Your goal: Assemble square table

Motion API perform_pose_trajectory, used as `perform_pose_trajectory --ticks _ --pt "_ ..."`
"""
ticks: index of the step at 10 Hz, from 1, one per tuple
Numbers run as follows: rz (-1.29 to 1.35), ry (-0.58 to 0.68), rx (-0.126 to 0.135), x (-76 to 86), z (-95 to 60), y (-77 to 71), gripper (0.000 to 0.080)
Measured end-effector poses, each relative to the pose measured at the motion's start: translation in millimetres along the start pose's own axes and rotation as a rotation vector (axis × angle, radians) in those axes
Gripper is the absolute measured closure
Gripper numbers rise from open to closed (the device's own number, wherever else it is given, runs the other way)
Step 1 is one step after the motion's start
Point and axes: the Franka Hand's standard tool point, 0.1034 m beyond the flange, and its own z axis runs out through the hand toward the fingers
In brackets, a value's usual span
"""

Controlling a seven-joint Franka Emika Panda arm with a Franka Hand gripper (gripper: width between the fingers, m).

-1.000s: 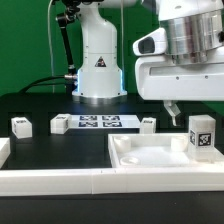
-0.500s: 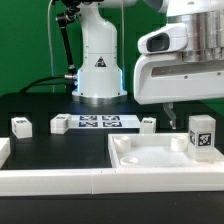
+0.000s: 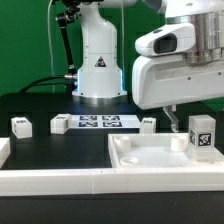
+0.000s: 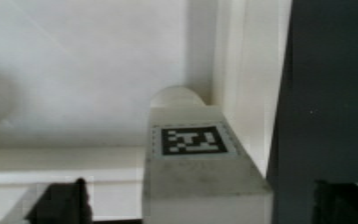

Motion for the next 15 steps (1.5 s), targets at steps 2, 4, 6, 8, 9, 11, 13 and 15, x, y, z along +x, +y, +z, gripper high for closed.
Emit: perform_pose_trajectory --ticks 2,4,6,8,9,11,13,15 --pt "0.001 0.0 0.0 0.0 0.0 0.0 0.0424" --pt "0.012 0.001 -0.001 0.2 -0.2 1.8 0.0508" --pt "0.027 0.001 -0.001 0.3 -0.3 2.3 0.0508" --pt "0.308 0.003 0.034 -0.2 -1.1 3.8 0.0508" --pt "0.433 0.01 0.034 -1.1 -0.7 3.2 0.0508" --pt "0.637 0.011 0.041 -0.7 -0.4 3.3 0.0508" --pt "0.846 0.006 0.039 -2.1 1.4 1.0 0.0508" --pt "1.035 -0.003 0.049 -2.2 2.2 -1.0 0.0508"
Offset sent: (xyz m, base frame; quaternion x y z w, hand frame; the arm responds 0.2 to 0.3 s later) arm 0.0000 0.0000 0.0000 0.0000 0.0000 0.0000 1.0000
